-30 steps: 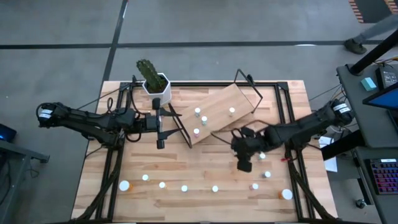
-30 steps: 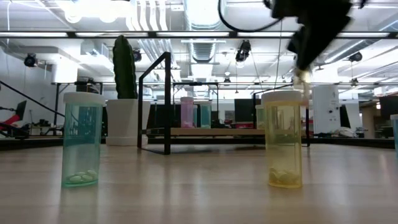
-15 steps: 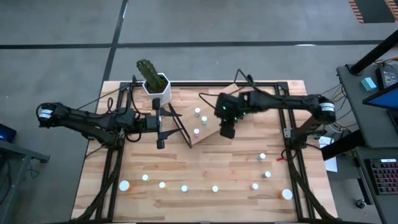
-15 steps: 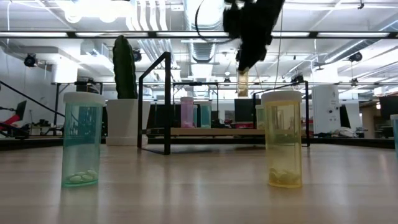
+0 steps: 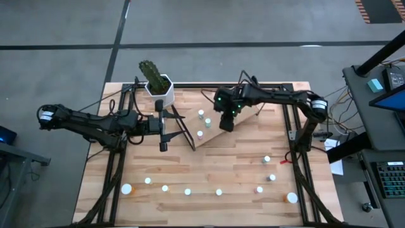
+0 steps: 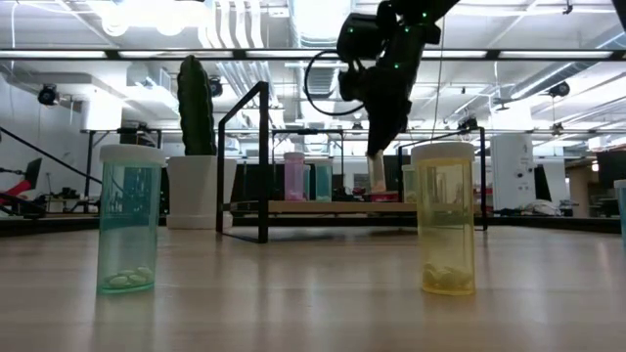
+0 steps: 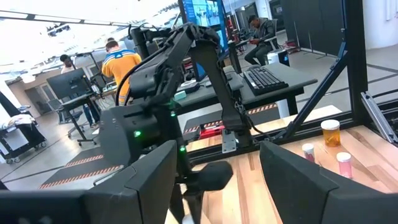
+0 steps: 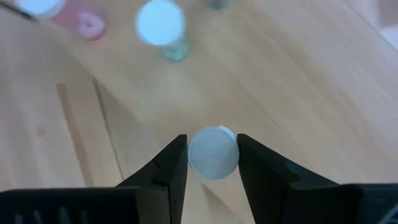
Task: Pick and place medicine bottles onto shelf by color
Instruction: Put the yellow pill bottle on the shelf, then put the yellow pill bottle on the shelf aligned with the other yellow pill bottle
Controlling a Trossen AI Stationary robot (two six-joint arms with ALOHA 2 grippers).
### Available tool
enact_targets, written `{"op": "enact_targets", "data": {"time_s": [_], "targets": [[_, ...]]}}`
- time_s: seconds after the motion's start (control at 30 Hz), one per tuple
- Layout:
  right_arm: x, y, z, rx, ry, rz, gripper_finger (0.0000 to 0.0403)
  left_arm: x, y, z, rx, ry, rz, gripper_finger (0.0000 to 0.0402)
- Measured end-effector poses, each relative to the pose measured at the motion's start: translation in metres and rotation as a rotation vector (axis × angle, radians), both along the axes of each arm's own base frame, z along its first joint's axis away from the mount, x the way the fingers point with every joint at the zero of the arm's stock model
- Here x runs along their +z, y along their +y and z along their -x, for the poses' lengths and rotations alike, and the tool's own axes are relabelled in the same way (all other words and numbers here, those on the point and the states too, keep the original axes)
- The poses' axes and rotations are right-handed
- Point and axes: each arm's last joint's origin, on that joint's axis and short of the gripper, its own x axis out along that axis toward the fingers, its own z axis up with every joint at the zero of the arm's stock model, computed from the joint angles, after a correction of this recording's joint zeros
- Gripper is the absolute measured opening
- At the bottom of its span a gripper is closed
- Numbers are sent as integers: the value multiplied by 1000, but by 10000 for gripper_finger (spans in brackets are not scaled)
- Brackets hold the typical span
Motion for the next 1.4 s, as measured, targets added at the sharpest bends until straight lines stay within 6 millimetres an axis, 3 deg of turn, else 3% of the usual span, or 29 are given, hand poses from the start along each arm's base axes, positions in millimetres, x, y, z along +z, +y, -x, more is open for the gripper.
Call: {"op": "enact_targets", "data": {"time_s": [0.9,1.4], "targets": [[-18,2,1,-15,-5,-34,121,0,0,0,0,0,0,215],[-12,1,4,-38,-14,-27,177,0,0,0,0,-2,0,215]]}}
